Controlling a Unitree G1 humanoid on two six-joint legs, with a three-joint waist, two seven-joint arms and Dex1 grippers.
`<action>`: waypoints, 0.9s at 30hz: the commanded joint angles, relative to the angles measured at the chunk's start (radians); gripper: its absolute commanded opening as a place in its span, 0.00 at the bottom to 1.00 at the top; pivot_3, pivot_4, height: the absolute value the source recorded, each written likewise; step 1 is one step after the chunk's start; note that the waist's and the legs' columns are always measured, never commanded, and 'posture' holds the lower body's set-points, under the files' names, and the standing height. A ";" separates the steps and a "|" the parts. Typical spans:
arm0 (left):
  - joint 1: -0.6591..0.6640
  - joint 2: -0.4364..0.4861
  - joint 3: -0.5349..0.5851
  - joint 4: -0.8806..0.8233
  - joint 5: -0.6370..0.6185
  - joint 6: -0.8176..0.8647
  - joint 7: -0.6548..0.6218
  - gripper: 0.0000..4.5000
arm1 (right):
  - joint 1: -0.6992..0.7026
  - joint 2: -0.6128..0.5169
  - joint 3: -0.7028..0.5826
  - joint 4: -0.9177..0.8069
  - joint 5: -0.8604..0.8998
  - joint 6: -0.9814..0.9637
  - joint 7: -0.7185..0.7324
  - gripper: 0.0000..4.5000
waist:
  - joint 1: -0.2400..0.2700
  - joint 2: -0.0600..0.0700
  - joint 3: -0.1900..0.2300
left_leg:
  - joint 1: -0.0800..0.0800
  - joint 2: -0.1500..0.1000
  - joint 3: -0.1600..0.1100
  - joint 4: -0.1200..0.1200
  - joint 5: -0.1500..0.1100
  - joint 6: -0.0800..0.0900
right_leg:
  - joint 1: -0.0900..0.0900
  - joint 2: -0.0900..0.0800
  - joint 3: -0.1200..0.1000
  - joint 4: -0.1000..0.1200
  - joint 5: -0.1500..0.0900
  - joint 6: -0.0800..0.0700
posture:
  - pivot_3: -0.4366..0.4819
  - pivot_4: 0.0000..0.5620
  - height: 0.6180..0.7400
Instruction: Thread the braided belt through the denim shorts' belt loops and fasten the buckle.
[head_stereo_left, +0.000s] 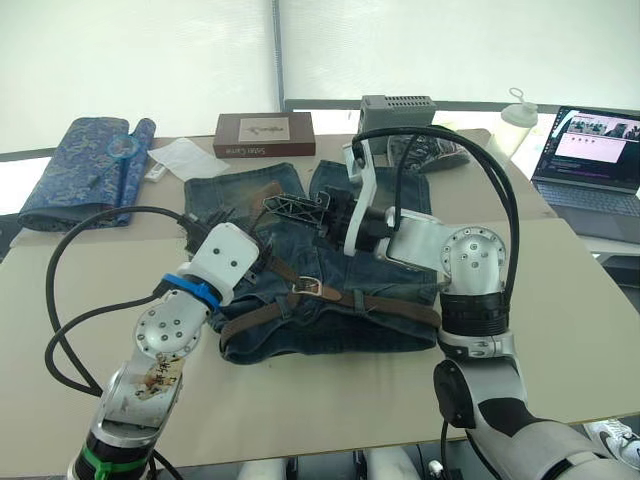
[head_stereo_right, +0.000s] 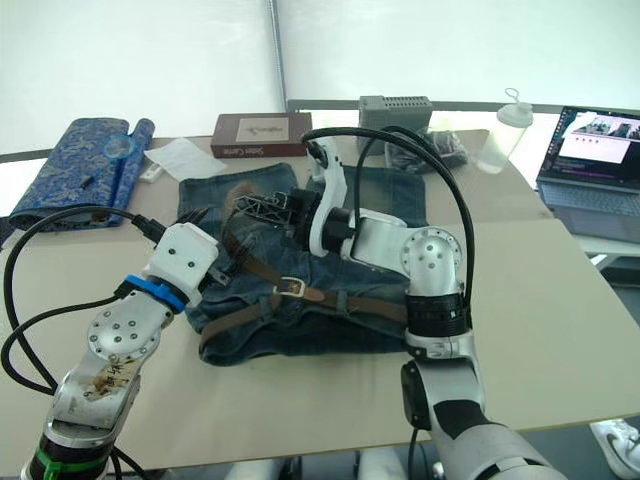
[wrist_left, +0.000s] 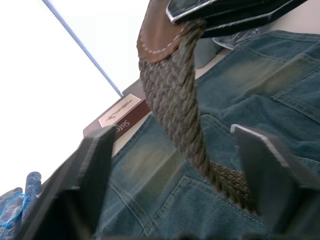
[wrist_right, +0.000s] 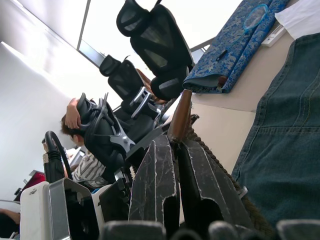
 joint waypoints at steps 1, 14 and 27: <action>-0.010 -0.011 0.001 -0.017 0.016 -0.031 -0.007 0.41 | -0.003 0.004 -0.024 -0.056 0.038 0.008 -0.002 0.00 | 0.000 0.000 0.000 | 0.000 0.000 0.000 0.000 0.000 0.000 | 0.000 0.000 0.000 0.000 0.000 0.000 | 0.48 0.27 1.00; 0.011 -0.340 0.305 0.040 -0.348 0.220 0.047 0.00 | 0.211 -0.324 0.290 -0.314 -0.375 -0.133 0.305 0.51 | 0.003 -0.002 0.000 | 0.001 0.000 -0.002 0.001 0.000 0.000 | 0.002 0.000 -0.003 -0.002 -0.001 0.002 | 0.48 0.27 1.00; 0.020 -0.339 0.285 0.049 -0.402 0.268 0.079 0.00 | 0.274 -0.363 0.489 -0.308 -0.733 -0.356 0.530 0.01 | 0.005 -0.002 0.000 | 0.003 0.000 0.000 0.001 0.000 0.000 | 0.003 0.000 0.000 -0.001 -0.001 0.001 | 0.48 0.27 1.00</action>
